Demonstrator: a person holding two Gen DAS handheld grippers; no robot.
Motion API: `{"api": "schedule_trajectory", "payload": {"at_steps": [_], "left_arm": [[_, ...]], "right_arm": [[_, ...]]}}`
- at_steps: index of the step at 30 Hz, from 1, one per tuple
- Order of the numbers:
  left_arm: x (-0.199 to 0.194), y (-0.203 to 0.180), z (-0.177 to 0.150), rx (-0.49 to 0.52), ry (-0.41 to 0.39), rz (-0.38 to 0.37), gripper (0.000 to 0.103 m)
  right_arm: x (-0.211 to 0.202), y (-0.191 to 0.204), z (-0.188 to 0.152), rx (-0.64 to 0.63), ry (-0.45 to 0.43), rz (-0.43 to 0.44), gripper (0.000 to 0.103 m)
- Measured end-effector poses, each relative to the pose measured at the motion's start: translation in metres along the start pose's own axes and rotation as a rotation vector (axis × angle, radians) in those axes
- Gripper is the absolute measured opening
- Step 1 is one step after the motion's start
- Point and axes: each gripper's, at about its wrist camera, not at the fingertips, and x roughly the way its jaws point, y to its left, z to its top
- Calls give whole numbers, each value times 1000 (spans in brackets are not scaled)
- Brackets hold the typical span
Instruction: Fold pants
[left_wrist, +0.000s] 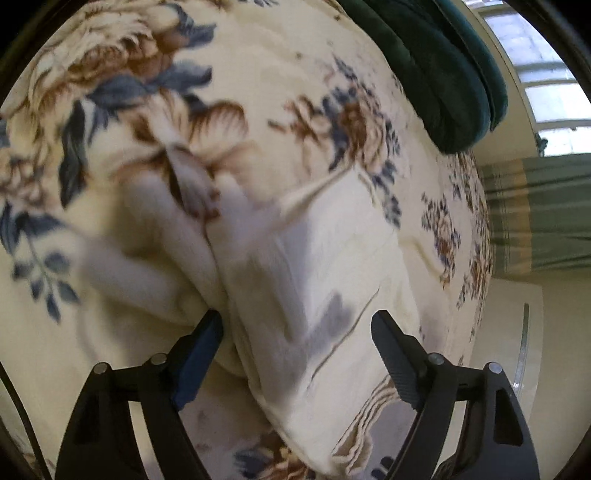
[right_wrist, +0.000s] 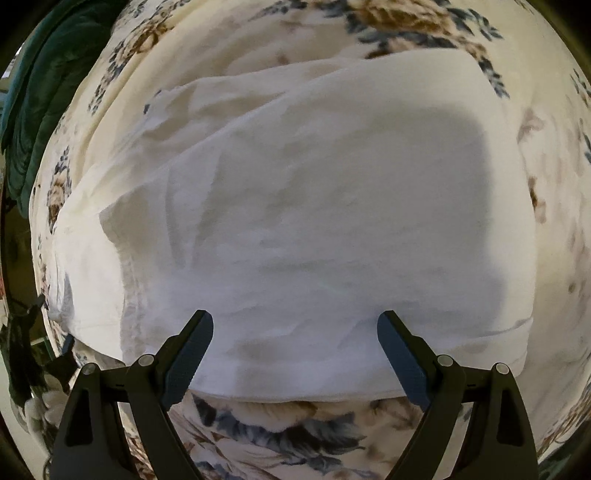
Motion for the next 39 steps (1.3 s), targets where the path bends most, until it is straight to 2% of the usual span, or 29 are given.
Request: {"api": "schedule_trajectory", "payload": {"at_steps": [3,6,9,11,13,15,17,19,22,23,25,29,30,31,32,33,37,39], "left_arm": [[16,7,6,-26,-5,10,80],[20,1,21,-48,-29,-19,76],[13,-21,23,9,-70,-33,76],[18,-21,22,28,-73,-15,76],[27,-12,23,22,-54,30,65],[17,-12,19,8,-73,21,57],[-1,-24,10,57,-107,28,54],[-19,-36,-2,92,-135,-11,52],[-18,-52,-8,171,-148,12,52],[-9,-50,-4,165,-135,35,52],[15,-30,13,68,-80,60,51],[42,5,31,-63,-23,32,51],[44,7,32,-63,-26,24,50],[43,5,32,-49,-32,15,45],[40,0,31,-14,-41,-6,30],[39,-4,29,14,-48,-11,22],[16,-33,15,112,-115,-5,17],[0,-55,4,153,-144,-40,16]], "right_arm": [[2,0,0,0,1,-1,93],[5,3,2,0,2,0,93],[5,2,5,5,-1,9,93],[4,1,4,7,-1,11,93],[4,0,3,7,0,11,93],[3,0,3,5,1,11,93],[3,0,3,-2,3,15,93],[4,-1,3,-7,4,18,93],[6,-1,4,-5,11,19,93],[6,-1,5,3,13,22,93],[5,-3,6,17,16,28,93],[3,-7,7,36,20,53,93],[3,-8,7,38,20,57,93],[3,-9,7,40,20,66,93],[3,-10,6,39,20,69,93],[3,-10,7,37,19,72,93],[1,-14,6,35,12,84,93],[-2,-17,6,37,1,84,93]]}}
